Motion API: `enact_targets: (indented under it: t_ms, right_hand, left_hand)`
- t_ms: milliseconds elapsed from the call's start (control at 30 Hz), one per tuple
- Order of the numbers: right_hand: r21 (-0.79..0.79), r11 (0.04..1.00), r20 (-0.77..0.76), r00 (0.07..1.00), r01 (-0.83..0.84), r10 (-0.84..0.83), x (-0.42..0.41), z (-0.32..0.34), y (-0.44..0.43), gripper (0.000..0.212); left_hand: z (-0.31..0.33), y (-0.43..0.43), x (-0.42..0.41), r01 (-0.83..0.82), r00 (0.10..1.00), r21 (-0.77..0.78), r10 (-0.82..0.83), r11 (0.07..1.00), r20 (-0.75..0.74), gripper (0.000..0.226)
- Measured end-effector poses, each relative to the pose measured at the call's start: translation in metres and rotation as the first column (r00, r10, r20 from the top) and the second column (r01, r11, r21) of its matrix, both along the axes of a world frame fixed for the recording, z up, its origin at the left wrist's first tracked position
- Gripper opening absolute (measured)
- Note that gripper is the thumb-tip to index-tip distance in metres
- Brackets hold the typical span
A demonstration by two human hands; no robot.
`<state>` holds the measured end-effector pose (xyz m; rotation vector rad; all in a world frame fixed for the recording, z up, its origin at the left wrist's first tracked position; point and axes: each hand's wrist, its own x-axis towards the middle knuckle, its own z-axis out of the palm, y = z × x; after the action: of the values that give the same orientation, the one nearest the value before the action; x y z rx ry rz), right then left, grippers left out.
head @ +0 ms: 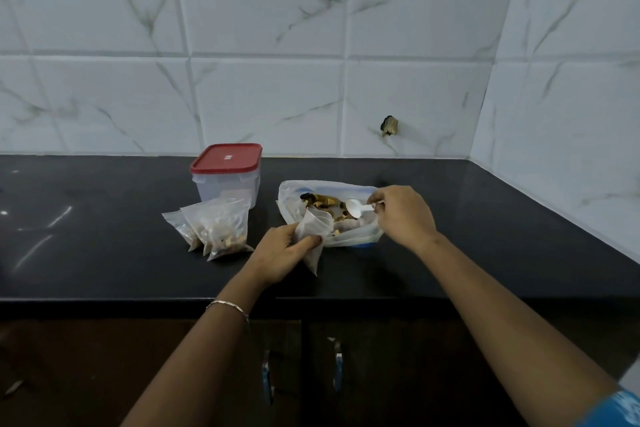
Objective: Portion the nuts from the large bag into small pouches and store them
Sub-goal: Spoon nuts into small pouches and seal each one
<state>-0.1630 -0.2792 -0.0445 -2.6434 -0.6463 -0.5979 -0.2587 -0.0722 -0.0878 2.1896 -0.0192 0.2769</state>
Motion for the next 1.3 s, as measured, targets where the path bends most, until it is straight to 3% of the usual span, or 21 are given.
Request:
enact_targets:
  t_ms: [167,333,533,600,833,1033,1200,1300]
  right_hand:
    - [-0.343,0.938,0.146,0.989,0.049,0.001,-0.002,0.003,0.004,0.024]
    - [-0.518,0.856,0.273,0.945,-0.011,0.177,-0.009,-0.008,0.015,0.017]
    - [-0.374,0.921,0.248,0.946,-0.104,0.208,-0.004,0.005,0.020,0.025]
    - [-0.402,0.913,0.297,0.933,-0.073,0.205,0.001,0.013,0.022,0.025]
    - [-0.645,0.755,0.294,0.871,-0.123,0.394,0.009,0.015,0.038,0.021]
    - [-0.681,0.704,0.254,0.837,-0.202,0.485,0.015,0.001,0.025,0.031]
    - [-0.753,0.623,0.280,0.754,-0.211,0.594,0.016,0.003,0.002,0.030]
    - [-0.795,0.570,0.271,0.721,-0.205,0.638,0.014,0.007,-0.008,0.036]
  left_hand:
    - [0.004,-0.001,-0.002,-0.087,0.994,-0.133,0.095,0.987,0.055,0.011]
    - [0.003,-0.001,0.000,-0.088,0.995,-0.116,0.093,0.989,0.040,0.011]
    - [0.002,0.001,0.003,-0.095,0.995,-0.131,0.099,0.987,0.030,0.014]
    - [0.002,0.001,0.003,-0.103,0.993,-0.131,0.109,0.986,0.037,0.015]
    - [0.000,0.003,0.006,-0.123,0.989,-0.135,0.132,0.983,0.060,0.016]
    - [-0.004,0.004,0.009,-0.122,0.990,-0.080,0.127,0.989,0.064,0.016]
    - [-0.007,0.006,0.011,-0.127,0.991,-0.037,0.128,0.991,0.031,0.022]
    - [-0.007,0.007,0.009,-0.118,0.991,0.021,0.117,0.993,0.061,0.036]
